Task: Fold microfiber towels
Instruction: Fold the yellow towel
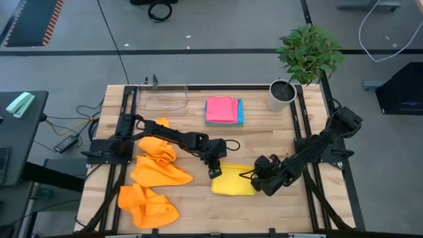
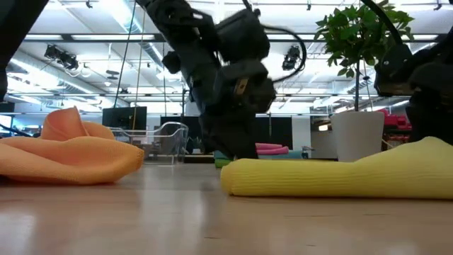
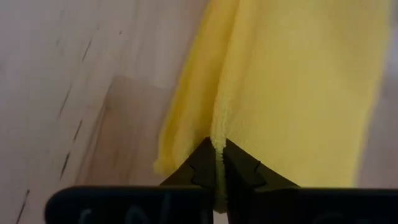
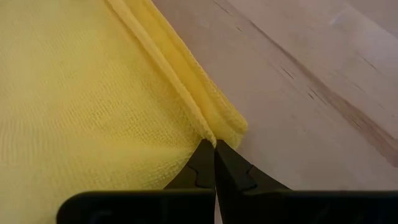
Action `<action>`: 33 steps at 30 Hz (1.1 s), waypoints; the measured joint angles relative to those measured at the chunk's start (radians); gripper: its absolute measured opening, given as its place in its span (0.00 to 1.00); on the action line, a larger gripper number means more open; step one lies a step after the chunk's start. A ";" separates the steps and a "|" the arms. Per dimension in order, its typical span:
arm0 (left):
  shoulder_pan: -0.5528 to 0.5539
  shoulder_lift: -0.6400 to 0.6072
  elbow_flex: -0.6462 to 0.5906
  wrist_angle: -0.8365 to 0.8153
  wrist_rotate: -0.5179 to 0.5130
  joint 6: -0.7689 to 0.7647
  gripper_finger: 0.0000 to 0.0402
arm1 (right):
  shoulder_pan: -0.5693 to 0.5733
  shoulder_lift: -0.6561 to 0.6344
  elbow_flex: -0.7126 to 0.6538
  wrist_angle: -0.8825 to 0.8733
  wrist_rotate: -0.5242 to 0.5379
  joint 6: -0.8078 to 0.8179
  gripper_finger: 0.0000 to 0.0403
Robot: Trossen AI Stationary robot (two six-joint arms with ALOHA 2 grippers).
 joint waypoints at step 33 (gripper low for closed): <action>0.006 0.013 -0.003 -0.001 0.004 -0.050 0.14 | 0.358 -0.319 0.017 -0.041 0.317 0.378 0.55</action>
